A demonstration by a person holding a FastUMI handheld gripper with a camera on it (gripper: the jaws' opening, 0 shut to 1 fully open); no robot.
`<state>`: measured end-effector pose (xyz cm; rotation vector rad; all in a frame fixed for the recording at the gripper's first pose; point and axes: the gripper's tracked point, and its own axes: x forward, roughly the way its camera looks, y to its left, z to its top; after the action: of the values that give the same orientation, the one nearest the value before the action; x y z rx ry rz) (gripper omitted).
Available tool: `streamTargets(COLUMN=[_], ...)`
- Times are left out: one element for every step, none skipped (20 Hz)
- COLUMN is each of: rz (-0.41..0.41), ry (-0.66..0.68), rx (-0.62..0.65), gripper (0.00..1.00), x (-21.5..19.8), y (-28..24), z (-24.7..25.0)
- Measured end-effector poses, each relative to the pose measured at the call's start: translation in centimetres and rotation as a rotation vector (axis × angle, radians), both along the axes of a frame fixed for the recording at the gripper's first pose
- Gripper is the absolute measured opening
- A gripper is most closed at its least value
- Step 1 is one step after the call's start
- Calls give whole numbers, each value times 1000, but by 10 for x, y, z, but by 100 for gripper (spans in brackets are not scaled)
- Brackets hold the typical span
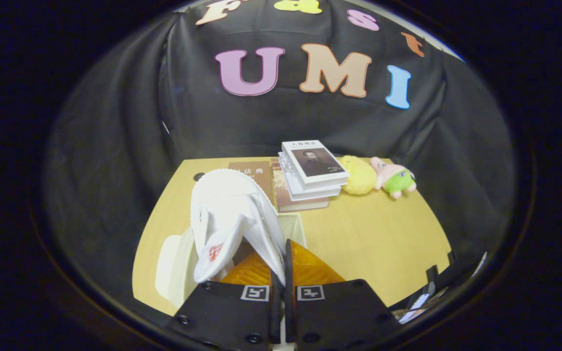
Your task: Open the storage box then place both shoes into the box .Put the left shoe in first, then the right shoe, with the right side of both shoes facing outward in a uniform manner.
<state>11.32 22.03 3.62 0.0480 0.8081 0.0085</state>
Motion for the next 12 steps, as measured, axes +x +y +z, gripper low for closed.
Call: streamTargets(rz=[-10, -26, -45, -57, -63, -70, -70, -72, -69, -71, -68, -61], ry=[17, 33, 50, 65, 83, 103, 126, 150, 172, 188, 199, 206], rx=[17, 17, 3, -20, -45, -64, -78, -83, -85, -76, -64, -51], gripper=[7, 7, 7, 7, 7, 7, 7, 7, 7, 7, 7, 7], x=[0, -1, -2, -2, -3, -6, -6, -6, -5, -5, -3, 0], y=[3, 1, -5, -12, -18, -23, -26, -30, -32, -32, -30, -27], z=[-10, -21, -32, -43, -53, -66, -78, -88, -99, -107, -114, -119])
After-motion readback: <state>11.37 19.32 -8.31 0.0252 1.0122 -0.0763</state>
